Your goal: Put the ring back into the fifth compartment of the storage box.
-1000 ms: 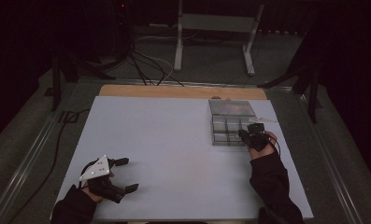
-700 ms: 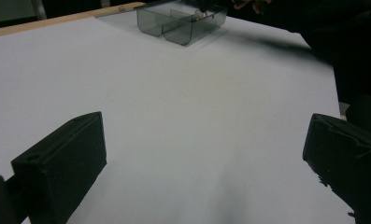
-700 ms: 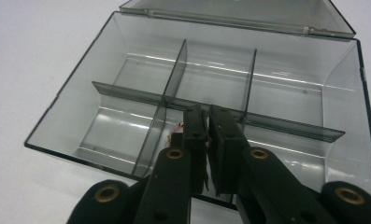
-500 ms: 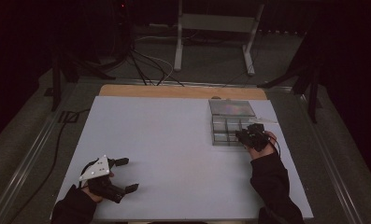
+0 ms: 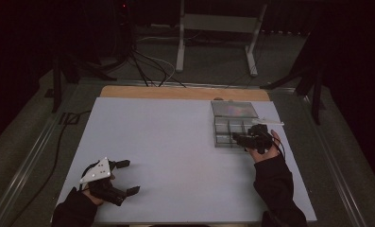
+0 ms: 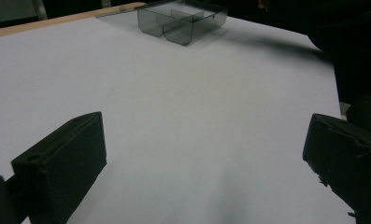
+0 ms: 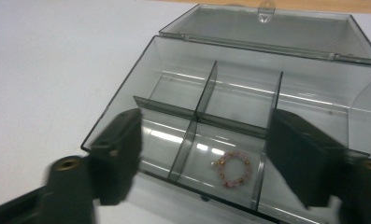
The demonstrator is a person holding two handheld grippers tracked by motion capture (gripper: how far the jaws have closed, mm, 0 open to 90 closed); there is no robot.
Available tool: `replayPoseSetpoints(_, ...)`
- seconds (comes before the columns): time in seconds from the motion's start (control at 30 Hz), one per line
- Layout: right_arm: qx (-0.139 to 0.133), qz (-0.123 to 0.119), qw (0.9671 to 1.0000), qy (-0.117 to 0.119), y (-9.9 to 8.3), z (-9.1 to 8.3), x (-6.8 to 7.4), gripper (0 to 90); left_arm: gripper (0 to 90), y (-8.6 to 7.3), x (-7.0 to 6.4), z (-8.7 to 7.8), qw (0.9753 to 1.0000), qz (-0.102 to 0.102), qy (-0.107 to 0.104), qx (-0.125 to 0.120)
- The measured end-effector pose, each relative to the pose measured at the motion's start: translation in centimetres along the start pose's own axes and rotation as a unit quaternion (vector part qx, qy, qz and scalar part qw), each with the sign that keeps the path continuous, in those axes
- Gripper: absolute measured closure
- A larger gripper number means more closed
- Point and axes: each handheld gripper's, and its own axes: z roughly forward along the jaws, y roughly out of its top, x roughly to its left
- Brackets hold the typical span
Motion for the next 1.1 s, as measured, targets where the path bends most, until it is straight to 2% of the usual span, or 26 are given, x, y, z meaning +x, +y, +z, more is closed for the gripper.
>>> replayPoseSetpoints(0.1, 0.011, -0.014, 0.9997, 0.014, -0.1, -0.1, 0.0, 14.2, 0.7, 0.0, 0.0, 0.0, 1.0000, 0.003, 0.003, 0.003)
replayPoseSetpoints(0.23, 0.012, -0.021, 0.9995, 0.019, -0.2, -0.3, 0.0, 14.5, 0.7, 0.0, 0.0, 0.0, 1.0000, 0.000, 0.002, 0.002)
replayPoseSetpoints(0.33, 0.007, -0.016, 0.9995, 0.025, -0.1, -0.6, 0.0, 14.2, 0.7, 0.0, 0.0, 0.0, 1.0000, 0.003, 0.002, 0.003)
replayPoseSetpoints(0.4, 0.006, -0.023, 0.9993, 0.029, -0.1, -0.9, 0.0, 12.3, 0.8, 0.0, 0.0, 0.0, 1.0000, 0.000, 0.002, 0.001)
replayPoseSetpoints(0.5, -0.006, -0.030, 0.9988, 0.038, -0.2, -1.2, 0.2, 1.2, 0.7, 0.0, 0.0, 0.0, 1.0000, 0.001, 0.001, 0.001)
replayPoseSetpoints(0.53, -0.010, -0.033, 0.9987, 0.037, -0.2, -1.2, 0.3, 0.0, 0.7, 0.0, 0.0, 0.0, 1.0000, 0.001, 0.000, 0.000)
replayPoseSetpoints(0.6, -0.023, -0.035, 0.9986, 0.032, -0.4, -1.5, 0.4, 0.0, 0.7, 0.0, 0.0, 0.0, 1.0000, 0.002, 0.001, 0.002)
replayPoseSetpoints(0.73, -0.029, -0.033, 0.9983, 0.038, -0.4, -1.9, 0.5, 0.0, 0.7, 0.0, 0.0, 0.0, 1.0000, 0.000, 0.000, -0.001)
replayPoseSetpoints(1.1, -0.026, -0.037, 0.9976, 0.052, -1.6, -3.2, 0.4, 0.0, 0.7, 0.0, 0.1, -0.1, 1.0000, -0.001, 0.000, -0.001)
